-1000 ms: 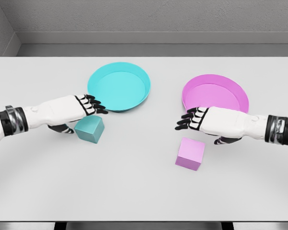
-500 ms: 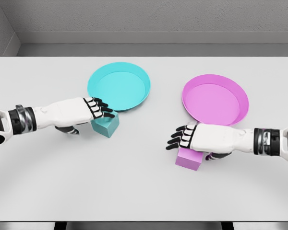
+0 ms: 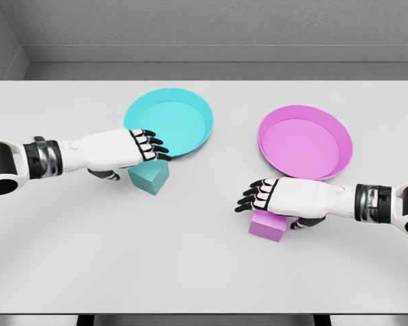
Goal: Place the blocks in the corresponding plates according to their colors
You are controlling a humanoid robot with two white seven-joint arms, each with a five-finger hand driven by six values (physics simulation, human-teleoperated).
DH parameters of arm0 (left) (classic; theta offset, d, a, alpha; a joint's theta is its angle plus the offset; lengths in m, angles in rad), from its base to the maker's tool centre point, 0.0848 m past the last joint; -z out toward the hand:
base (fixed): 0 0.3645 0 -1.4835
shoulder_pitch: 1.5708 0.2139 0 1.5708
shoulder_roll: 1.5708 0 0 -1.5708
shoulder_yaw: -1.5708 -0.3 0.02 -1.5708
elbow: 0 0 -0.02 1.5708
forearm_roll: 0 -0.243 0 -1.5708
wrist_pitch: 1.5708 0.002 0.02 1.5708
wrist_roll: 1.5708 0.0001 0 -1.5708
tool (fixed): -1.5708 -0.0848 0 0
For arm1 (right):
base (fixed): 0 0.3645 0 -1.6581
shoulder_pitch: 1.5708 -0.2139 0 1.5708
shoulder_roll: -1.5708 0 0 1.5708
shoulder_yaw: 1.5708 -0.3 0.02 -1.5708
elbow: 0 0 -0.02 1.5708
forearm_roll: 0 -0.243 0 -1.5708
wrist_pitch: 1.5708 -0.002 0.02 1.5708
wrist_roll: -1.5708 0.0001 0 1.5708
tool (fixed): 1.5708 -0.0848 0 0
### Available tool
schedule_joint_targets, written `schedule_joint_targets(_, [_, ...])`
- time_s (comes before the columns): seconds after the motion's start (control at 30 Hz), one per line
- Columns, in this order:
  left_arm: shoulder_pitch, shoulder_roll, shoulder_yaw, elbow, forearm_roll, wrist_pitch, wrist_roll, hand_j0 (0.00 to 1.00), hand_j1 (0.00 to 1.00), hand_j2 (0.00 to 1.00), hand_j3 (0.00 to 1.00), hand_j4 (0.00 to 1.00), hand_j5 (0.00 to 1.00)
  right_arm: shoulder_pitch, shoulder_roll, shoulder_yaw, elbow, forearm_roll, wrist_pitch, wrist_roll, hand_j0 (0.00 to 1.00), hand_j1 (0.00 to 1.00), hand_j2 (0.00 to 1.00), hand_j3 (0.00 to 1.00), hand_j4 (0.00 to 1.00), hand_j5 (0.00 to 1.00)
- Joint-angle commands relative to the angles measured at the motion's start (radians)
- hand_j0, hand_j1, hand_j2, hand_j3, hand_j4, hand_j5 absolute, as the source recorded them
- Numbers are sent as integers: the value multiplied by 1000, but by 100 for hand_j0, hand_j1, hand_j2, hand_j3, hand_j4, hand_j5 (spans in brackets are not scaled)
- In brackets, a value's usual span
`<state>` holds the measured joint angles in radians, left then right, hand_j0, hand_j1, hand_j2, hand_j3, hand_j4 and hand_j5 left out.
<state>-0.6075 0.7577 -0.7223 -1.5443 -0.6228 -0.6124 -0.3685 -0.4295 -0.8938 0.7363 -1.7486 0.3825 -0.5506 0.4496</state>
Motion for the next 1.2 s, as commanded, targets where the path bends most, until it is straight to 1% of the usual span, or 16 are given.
schedule_joint_targets(0.0, [-2, -11, -22, 1, -5, 2, 0, 100, 100, 100, 100, 100, 100, 0, -1, 3, 0, -5, 6, 0, 100, 100, 100, 100, 100, 100])
schedule_joint_targets(0.13, [-8, -24, -23, 12, -15, 2, 0, 100, 100, 100, 100, 100, 100, 0, 1, 18, 1, 6, 8, 0, 100, 100, 100, 100, 100, 100])
schedule_joint_targets(0.17, [-9, -24, -23, 18, -17, 2, 0, 100, 100, 100, 100, 100, 100, 0, 1, 18, 0, 13, 8, 1, 96, 96, 96, 96, 96, 96])
schedule_joint_targets(0.2, [-12, -24, -23, 21, -17, 2, 0, 100, 100, 100, 100, 100, 100, -2, 1, 18, 0, 25, 6, 0, 91, 91, 91, 91, 91, 91])
schedule_joint_targets(0.27, [-12, -27, -25, 26, -18, 2, 0, 100, 100, 100, 100, 100, 100, -2, 1, 17, 0, 44, 6, 1, 74, 74, 74, 74, 74, 74])
schedule_joint_targets(0.3, [-14, -27, -25, 27, -18, 2, 0, 100, 100, 100, 100, 100, 100, -2, 1, 17, -3, 47, 3, 17, 68, 68, 68, 68, 68, 68])
schedule_joint_targets(0.37, [-28, -35, -32, 47, -18, 2, 0, 100, 100, 100, 100, 100, 100, -2, 1, 17, -5, 47, 1, 28, 60, 60, 60, 60, 60, 60])
schedule_joint_targets(0.43, [-40, -49, -42, 67, -18, 2, 0, 100, 100, 100, 100, 100, 100, -3, -1, 17, -5, 47, 1, 29, 57, 57, 57, 57, 57, 57])
schedule_joint_targets(0.6, [-41, -52, -42, 69, -40, 2, 0, 100, 100, 100, 100, 100, 100, -5, -1, 11, -5, 47, 1, 29, 53, 53, 53, 53, 53, 53])
schedule_joint_targets(0.73, [-48, -52, -42, 66, -38, 2, -32, 100, 100, 100, 100, 100, 100, -9, -1, 3, -6, 49, -5, 44, 48, 48, 48, 48, 48, 48])
schedule_joint_targets(0.93, [-48, -50, -45, 59, -38, 2, -44, 100, 100, 100, 100, 100, 100, -20, -1, 2, -6, 49, -8, 44, 46, 46, 46, 46, 46, 46])
schedule_joint_targets(1.0, [-48, -51, -45, 58, -38, 2, -55, 97, 97, 97, 97, 97, 97, -28, -1, 0, -6, 47, -9, 44, 46, 46, 46, 46, 46, 46])
schedule_joint_targets(1.03, [-48, -50, -45, 58, -38, 2, -55, 91, 91, 91, 91, 91, 91, -28, 1, -6, -6, 47, -14, 43, 46, 46, 46, 46, 46, 46])
schedule_joint_targets(1.07, [-48, -50, -45, 58, -38, 2, -55, 88, 88, 88, 88, 88, 88, -31, -1, -8, -6, 44, -26, 43, 46, 46, 46, 46, 46, 46])
schedule_joint_targets(1.13, [-48, -50, -46, 55, -38, 2, -69, 74, 74, 74, 74, 74, 74, -37, 1, -11, -6, 42, -34, 43, 43, 43, 43, 43, 43, 43])
schedule_joint_targets(1.17, [-48, -49, -46, 55, -38, 2, -76, 71, 71, 71, 71, 71, 71, -38, -1, -26, -6, 42, -42, 43, 43, 43, 43, 43, 43, 43])
